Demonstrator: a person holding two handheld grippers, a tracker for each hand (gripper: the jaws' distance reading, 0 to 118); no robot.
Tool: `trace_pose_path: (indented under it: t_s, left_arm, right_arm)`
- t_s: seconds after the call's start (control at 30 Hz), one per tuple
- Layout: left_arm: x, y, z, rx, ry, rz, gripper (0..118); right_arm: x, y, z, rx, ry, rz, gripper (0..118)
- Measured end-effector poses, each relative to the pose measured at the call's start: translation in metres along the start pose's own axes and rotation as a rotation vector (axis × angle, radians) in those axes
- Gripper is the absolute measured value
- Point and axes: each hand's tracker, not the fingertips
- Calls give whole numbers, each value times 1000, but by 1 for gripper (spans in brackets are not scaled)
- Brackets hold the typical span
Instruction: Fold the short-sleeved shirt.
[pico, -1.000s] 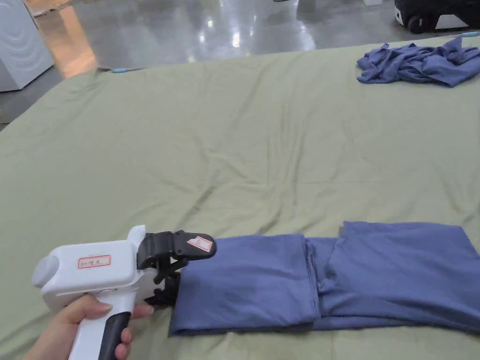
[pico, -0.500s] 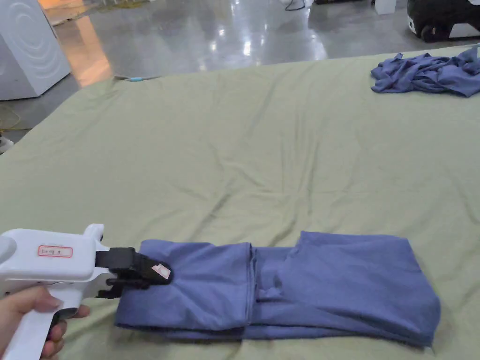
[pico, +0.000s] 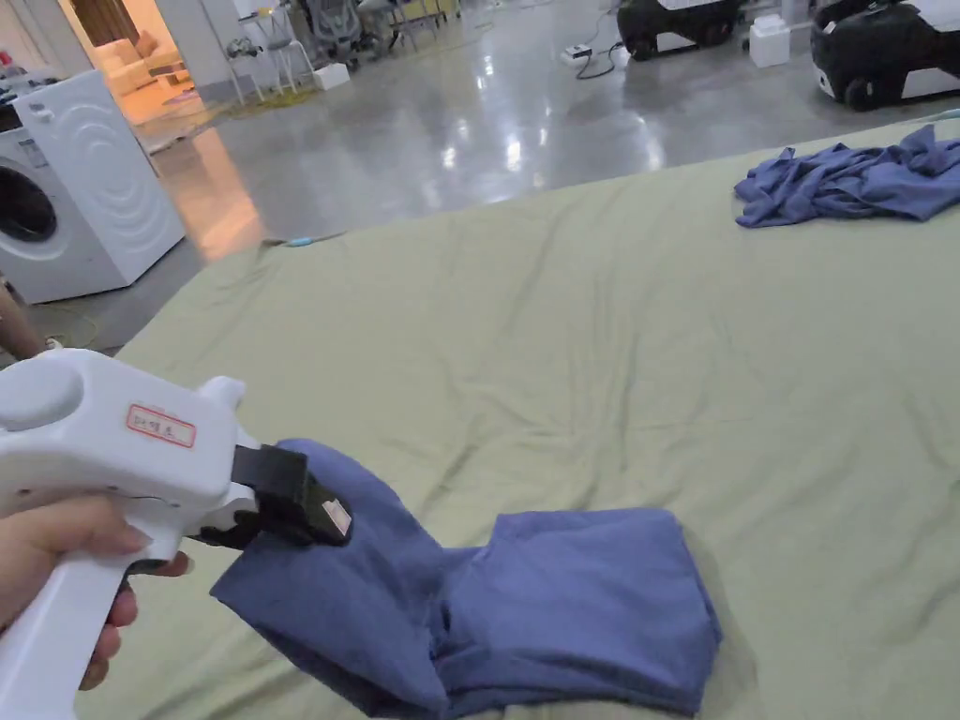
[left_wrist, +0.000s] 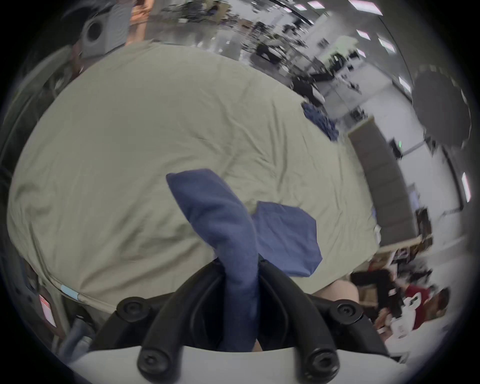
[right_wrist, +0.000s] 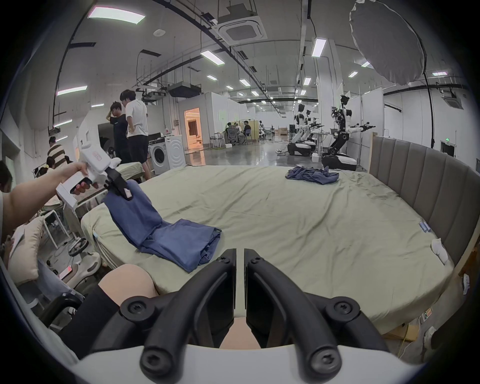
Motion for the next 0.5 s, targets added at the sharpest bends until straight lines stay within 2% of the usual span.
trace_pose_path:
  t_s: [0.13, 0.2, 0.3, 0.33, 0.37, 0.4, 0.43, 0.5]
  left_arm:
    - [59, 2, -41, -43, 16, -68, 10]
    - [79, 4, -67, -62, 8, -70, 16]
    - [99, 14, -113, -100, -23, -46, 56]
    - [106, 14, -126, -115, -49, -29, 56]
    - [115, 13, -135, -139, -80, -27, 88]
    - [125, 11, -137, -154, -122, -22, 99]
    - [133, 11, -134, -163, -152, -24, 99]
    - [144, 11, -111, -138, -260, -116, 99]
  right_arm:
    - [14, -3, 18, 44, -36, -32, 8]
    - [22, -6, 27, 60, -56, -45, 8]
    - [30, -11, 34, 64, -77, -65, 8]
    - [35, -13, 38, 65, -83, -69, 8]
    - [37, -15, 40, 63, -89, -73, 8]
    - [39, -16, 41, 60, -95, -74, 8]
    - [40, -17, 42, 56, -101, -75, 8]
    - [44, -19, 44, 46, -108, -76, 8]
